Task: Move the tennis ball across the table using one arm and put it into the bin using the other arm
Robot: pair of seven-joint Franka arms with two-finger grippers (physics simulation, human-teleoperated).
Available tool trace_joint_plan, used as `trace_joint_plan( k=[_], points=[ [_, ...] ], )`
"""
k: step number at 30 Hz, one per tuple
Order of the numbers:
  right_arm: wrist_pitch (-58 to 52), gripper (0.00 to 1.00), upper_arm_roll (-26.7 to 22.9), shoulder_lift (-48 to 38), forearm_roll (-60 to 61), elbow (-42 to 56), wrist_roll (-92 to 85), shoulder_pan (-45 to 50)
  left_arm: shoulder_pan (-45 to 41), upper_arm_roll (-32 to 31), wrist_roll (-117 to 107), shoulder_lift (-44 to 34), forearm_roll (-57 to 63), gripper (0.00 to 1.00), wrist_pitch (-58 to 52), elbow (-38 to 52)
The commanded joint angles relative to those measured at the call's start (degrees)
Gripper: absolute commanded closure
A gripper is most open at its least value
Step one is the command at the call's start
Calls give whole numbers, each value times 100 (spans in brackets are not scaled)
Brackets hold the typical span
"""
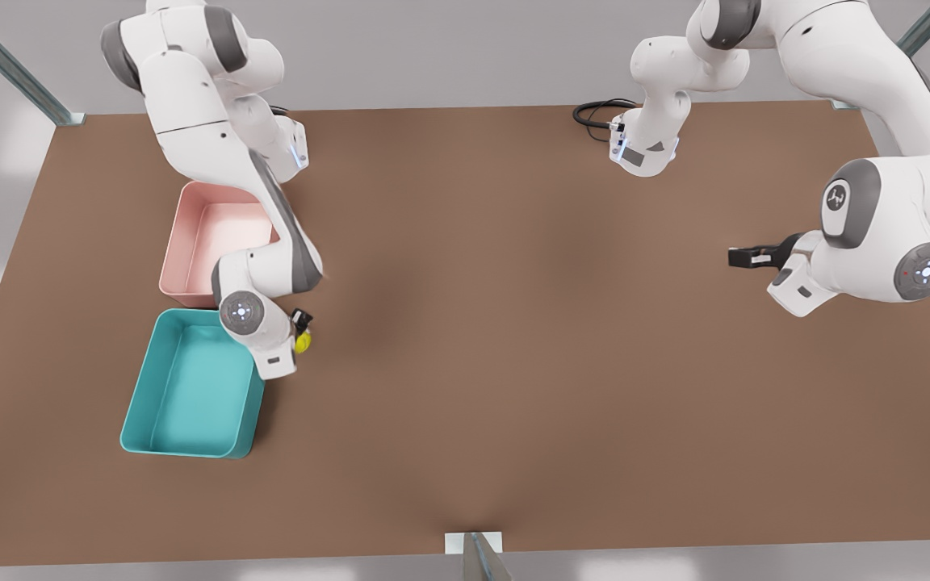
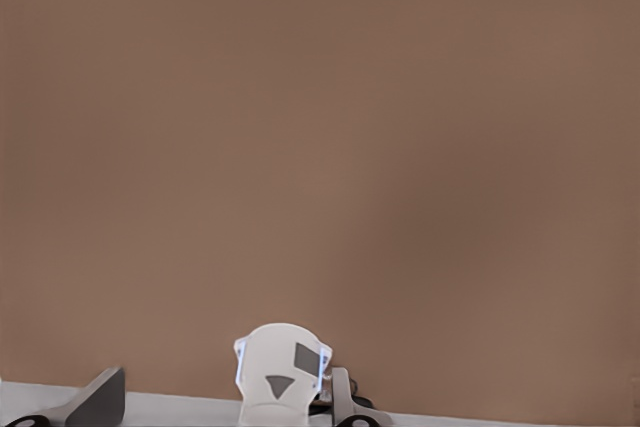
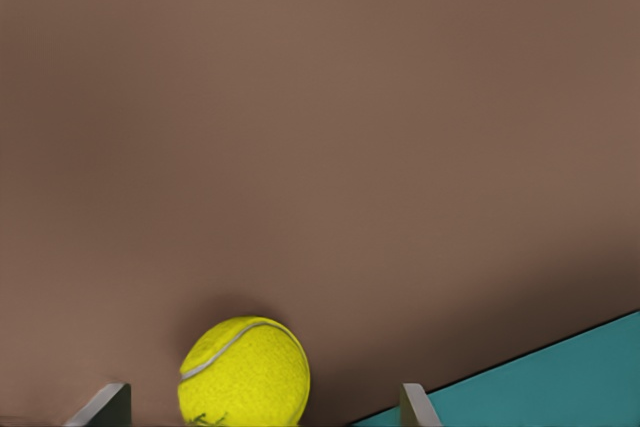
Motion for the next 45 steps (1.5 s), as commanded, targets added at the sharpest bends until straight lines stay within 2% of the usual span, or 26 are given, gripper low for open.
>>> trace_joint_plan(
  k=[1, 9, 13, 15, 16, 18, 34, 36, 38, 45],
  points=[
    [1142, 0, 0, -61, 8, -202, -3646, -41, 1, -5, -992, -7, 4, 0, -28, 2],
    [1239, 0, 0, -227, 105, -597, -3594, -59, -52, -31, -992, 11, 4, 0, -72, 11],
    [1370, 0, 0, -342, 325, -966, -3558, -59, -43, -594, -790, -33, -312, 0, -28, 257],
    [1441, 0, 0, -368, 509, -1098, -3558, -41, -97, -620, -737, 151, -619, 0, -168, 916],
    [1529, 0, 0, -377, 527, -1186, -3558, -32, 10, -691, -711, 160, -954, 0, 181, 1214],
    [1731, 0, 0, -386, 580, -1379, -3558, -32, -52, -779, -693, 239, -822, 0, 332, 1408],
    [2329, 0, -9, -219, 597, -1573, -3550, -59, -87, -744, -745, 537, -682, 0, 279, 1382],
    [2329, 0, -9, -175, 623, -1590, -3550, -59, 132, -744, -640, 687, -427, 0, 454, 1426],
    [2346, 0, -9, -140, 632, -1599, -3550, -59, 299, -752, 608, 670, -49, 0, 525, 1417],
    [2346, 0, 0, -78, 641, -1608, -3550, -59, 291, -761, 617, 687, -67, 0, 332, 1285]
  ],
)
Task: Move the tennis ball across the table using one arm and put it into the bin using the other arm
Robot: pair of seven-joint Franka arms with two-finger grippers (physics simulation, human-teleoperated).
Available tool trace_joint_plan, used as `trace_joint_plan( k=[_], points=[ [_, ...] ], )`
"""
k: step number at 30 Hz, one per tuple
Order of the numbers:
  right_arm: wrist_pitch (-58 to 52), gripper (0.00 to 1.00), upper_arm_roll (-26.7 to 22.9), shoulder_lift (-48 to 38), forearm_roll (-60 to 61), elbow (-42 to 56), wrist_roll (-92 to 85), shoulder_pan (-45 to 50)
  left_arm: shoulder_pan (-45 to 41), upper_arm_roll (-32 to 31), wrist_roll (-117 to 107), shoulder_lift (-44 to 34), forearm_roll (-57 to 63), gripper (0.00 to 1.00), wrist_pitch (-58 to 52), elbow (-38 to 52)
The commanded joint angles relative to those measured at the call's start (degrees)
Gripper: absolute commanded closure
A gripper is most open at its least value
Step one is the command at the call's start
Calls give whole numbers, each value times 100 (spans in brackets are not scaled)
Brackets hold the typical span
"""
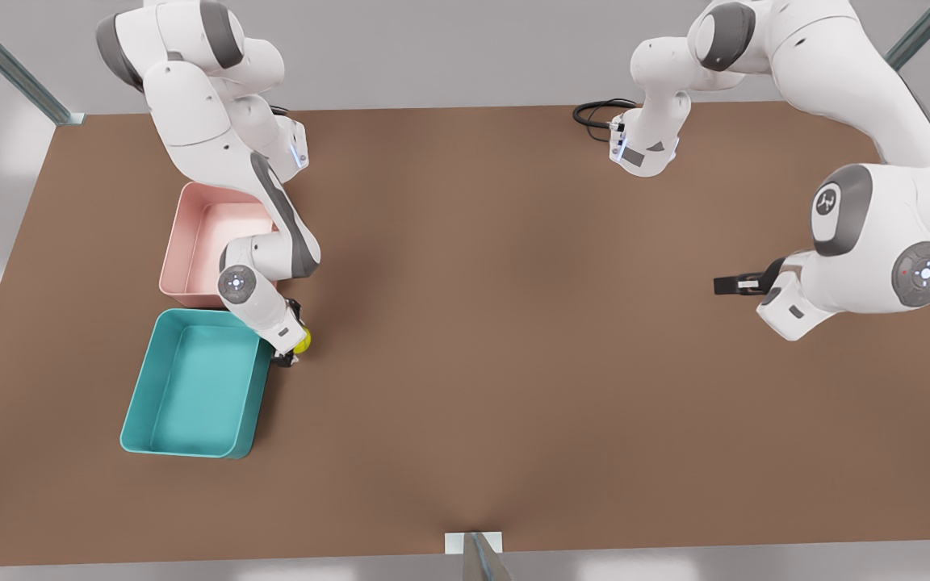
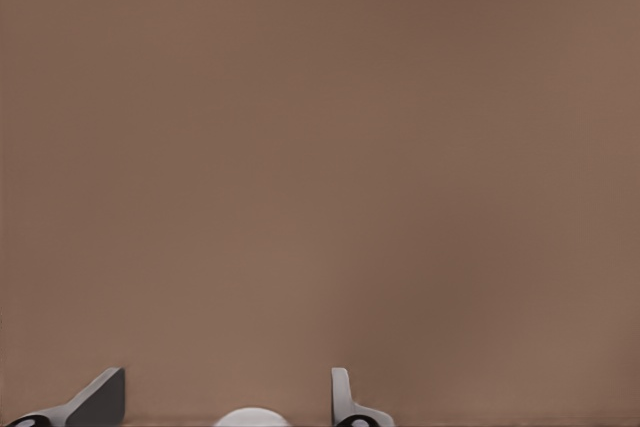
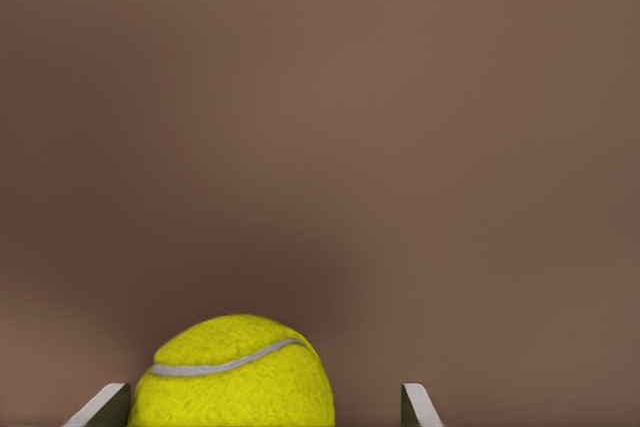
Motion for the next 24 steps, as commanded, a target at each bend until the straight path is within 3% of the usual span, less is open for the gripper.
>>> trace_joint_plan(
  k=[1, 24],
  points=[
    [26, 0, 4, 25, 10, 10, -297, -11, 3, -1, 768, 2, 54, 0, -57, -19],
    [404, 0, 5, 429, 203, -157, -297, 6, 12, -1, 750, 82, 63, 0, -57, -99]
  ],
)
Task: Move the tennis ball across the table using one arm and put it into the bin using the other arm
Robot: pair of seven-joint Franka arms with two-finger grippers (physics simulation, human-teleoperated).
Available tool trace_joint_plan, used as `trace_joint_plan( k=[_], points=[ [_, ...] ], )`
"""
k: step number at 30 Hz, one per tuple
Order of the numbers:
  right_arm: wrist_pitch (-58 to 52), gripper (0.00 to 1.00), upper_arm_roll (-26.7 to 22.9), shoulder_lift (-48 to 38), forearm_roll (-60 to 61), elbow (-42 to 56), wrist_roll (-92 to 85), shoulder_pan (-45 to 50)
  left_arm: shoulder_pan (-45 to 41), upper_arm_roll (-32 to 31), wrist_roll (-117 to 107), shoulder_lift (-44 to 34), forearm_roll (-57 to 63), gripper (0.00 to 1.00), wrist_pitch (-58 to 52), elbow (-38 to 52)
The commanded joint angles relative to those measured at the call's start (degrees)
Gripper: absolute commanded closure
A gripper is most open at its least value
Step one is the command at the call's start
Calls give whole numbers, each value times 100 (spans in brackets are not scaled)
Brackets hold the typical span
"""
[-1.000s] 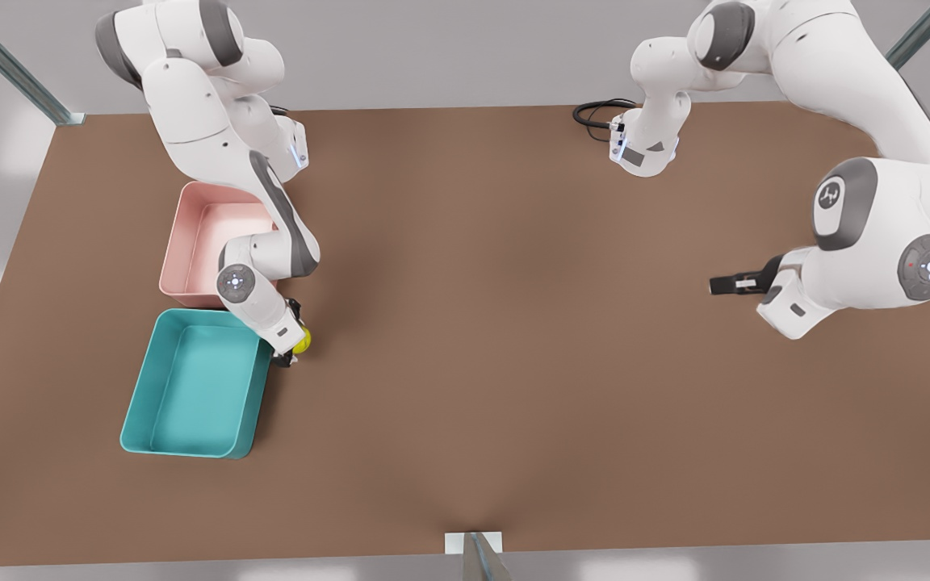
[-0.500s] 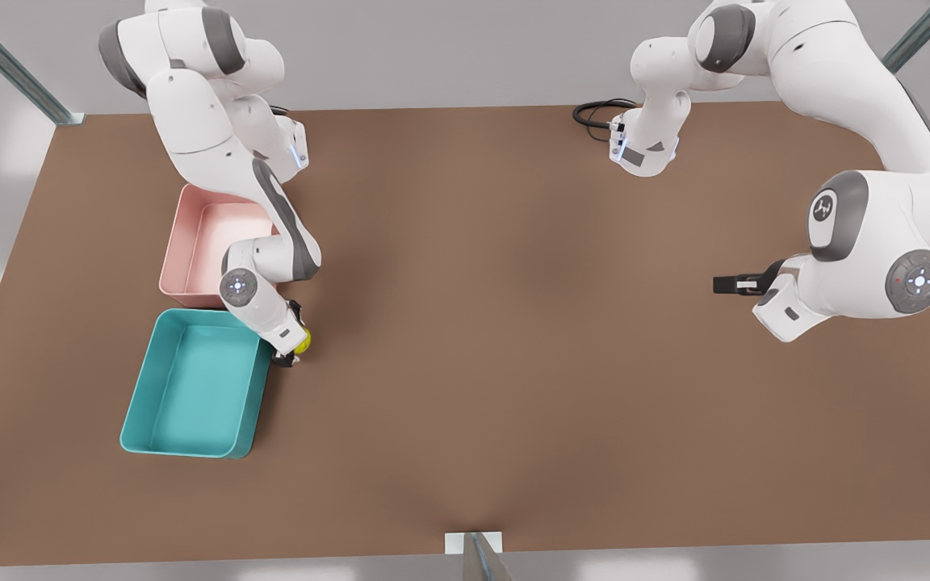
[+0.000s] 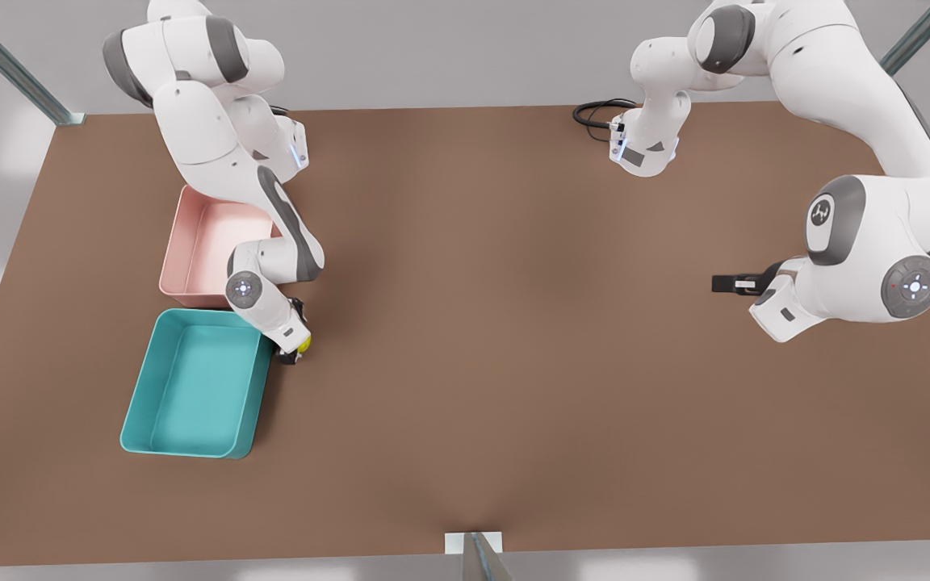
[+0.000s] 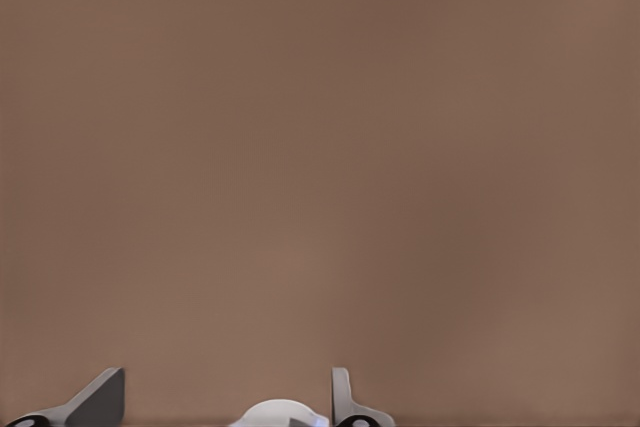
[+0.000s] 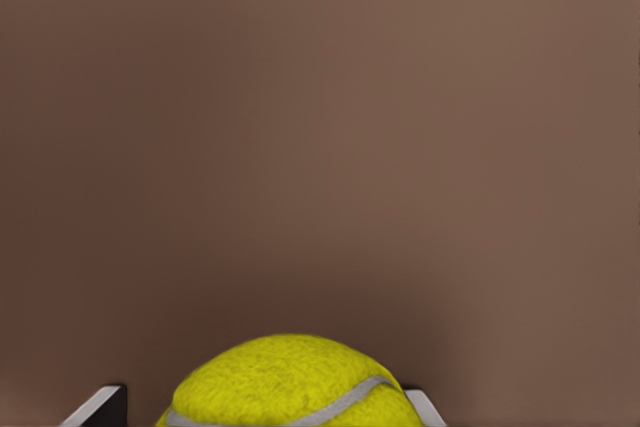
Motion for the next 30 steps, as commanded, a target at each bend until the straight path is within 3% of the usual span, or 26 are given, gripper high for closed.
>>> trace_joint_plan(
  k=[1, 2, 4, 8, 15, 24, 28, 30],
  points=[
    [103, 1, 3, 30, -10, -13, -73, 7, 1, -2, 203, 6, 3, 0, -8, -1],
    [103, 5, 3, 30, -10, -13, -73, 7, 9, -2, 203, 6, 3, 0, -8, -1],
    [103, 37, 3, 12, -18, -13, -73, 16, 9, -2, 203, 6, 3, 0, -17, -1],
    [76, 50, 47, -75, -18, 40, -64, 24, 18, 7, 194, 6, 3, 0, -52, -1],
    [-116, 53, 161, -181, 306, 180, -73, 33, 10, 7, 194, 41, 3, 0, -43, -18],
    [-3571, 53, 29, -436, 702, 2571, 191, -99, 53, 7, 194, 94, 3, 0, -43, -27],
    [-4230, 53, 12, -497, 527, 2949, 120, -784, 53, 7, 186, 85, 3, 0, -52, -45],
    [-4230, 53, -357, -348, 369, 3063, 103, -925, 62, 7, 185, 85, -6, 0, -52, -45]
  ],
)
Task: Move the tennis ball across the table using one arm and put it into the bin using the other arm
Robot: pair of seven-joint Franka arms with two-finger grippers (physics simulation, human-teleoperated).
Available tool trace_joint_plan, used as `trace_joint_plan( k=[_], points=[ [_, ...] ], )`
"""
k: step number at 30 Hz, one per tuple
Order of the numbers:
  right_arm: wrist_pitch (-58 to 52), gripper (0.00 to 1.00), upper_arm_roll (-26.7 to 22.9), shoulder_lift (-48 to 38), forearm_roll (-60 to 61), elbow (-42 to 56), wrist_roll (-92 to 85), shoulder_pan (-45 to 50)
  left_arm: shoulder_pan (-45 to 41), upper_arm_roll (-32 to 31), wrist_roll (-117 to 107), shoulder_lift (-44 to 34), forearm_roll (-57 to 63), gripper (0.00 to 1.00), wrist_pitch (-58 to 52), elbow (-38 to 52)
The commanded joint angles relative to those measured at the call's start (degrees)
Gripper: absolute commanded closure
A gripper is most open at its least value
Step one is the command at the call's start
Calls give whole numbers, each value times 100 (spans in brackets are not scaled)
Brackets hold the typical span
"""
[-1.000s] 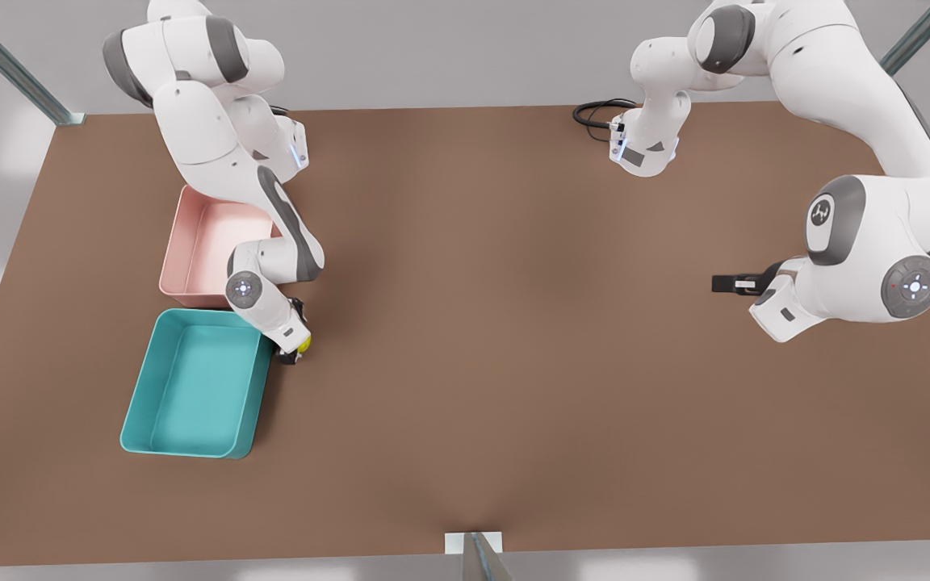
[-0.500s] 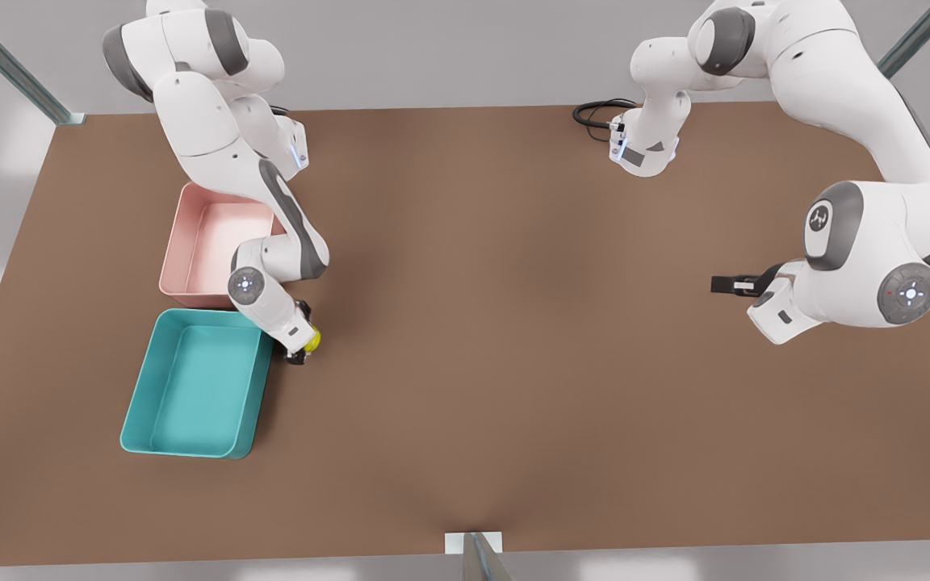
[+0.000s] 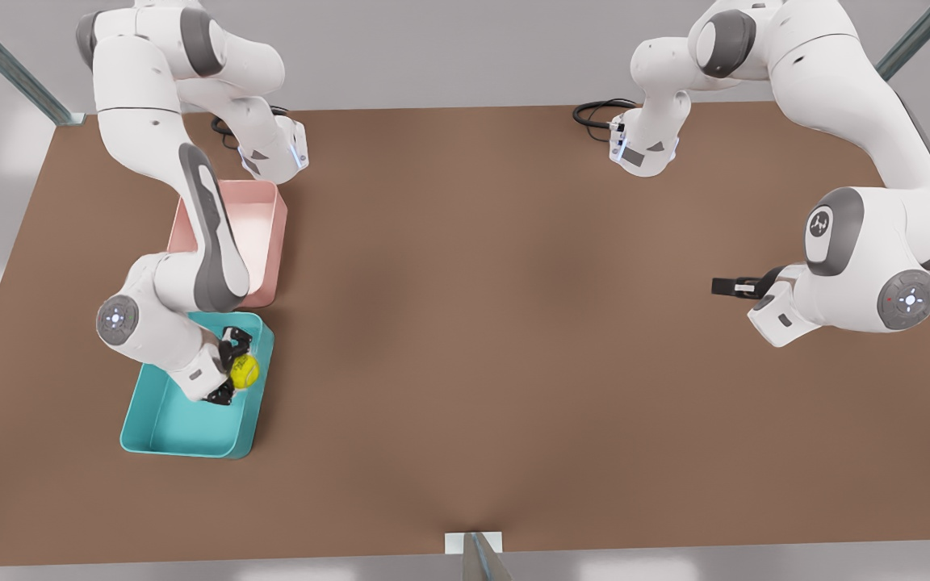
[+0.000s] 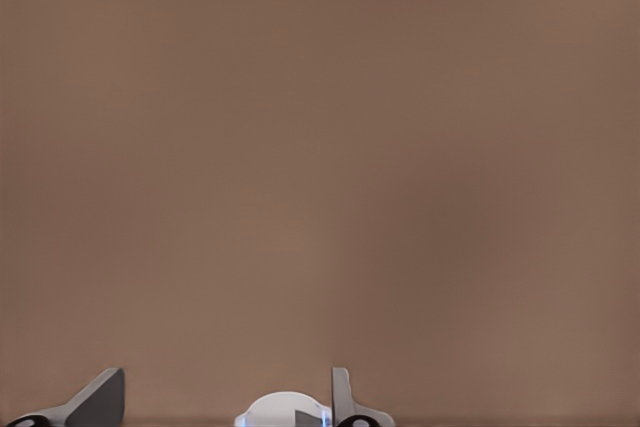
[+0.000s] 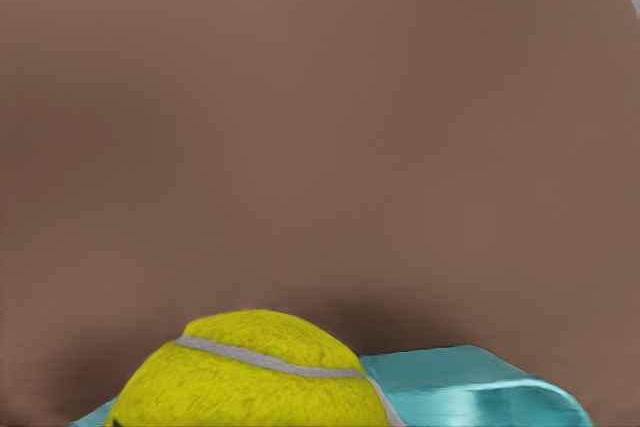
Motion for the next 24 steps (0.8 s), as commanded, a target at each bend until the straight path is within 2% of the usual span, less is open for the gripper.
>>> trace_joint_plan(
  k=[1, 4, 5, 6, 11, 13, 15, 17, 18, 20, 21, 23, 24],
  points=[
    [-813, 53, -164, 196, -198, 199, 29, -165, -4, 0, 33, -3, -2, 0, -7, 1],
    [-813, 52, -296, 601, -207, 622, 19, -430, -4, 0, 33, -3, -2, 0, 1, -34],
    [-804, 37, -366, 697, -180, 648, 28, -430, -4, 0, 24, -3, -2, 0, 1, -34],
    [-795, 0, -375, 732, -154, 648, 46, -491, -4, 0, 33, -3, -2, 0, 1, -34],
    [-707, 0, -366, 882, -128, 657, 318, -465, -4, 0, 24, -3, -2, 0, 1, -34],
    [-716, 0, -331, 1048, 363, 797, 2588, -316, -4, 0, 24, -3, -2, 0, 1, -34],
    [-2384, 0, -76, 1514, 260, 2281, 7011, 44, -4, 0, 33, -3, -2, 0, -7, -34],
    [-3483, 0, -85, 1594, 101, 2994, 8201, 370, -4, 0, 33, -3, -2, 0, -7, -43],
    [-4398, 0, -146, 1260, -267, 3258, 8475, 792, -4, 0, 33, -12, -2, 0, -7, -34],
    [-4670, 0, -94, 347, -1771, 3259, 8475, 1267, -4, 0, 15, -12, 7, 0, -51, -34],
    [-4970, 0, 46, -145, -1824, 3154, 8501, 1022, -4, 0, 15, -12, 15, 0, -43, -34],
    [-4812, 0, 196, -805, -1745, 2776, 8729, 485, -4, -9, 24, -20, 121, 0, -43, -43],
    [-4707, 0, 293, -1262, -1578, 2283, 9028, 405, -4, -9, 33, -47, 139, 0, -25, -34]
  ],
)
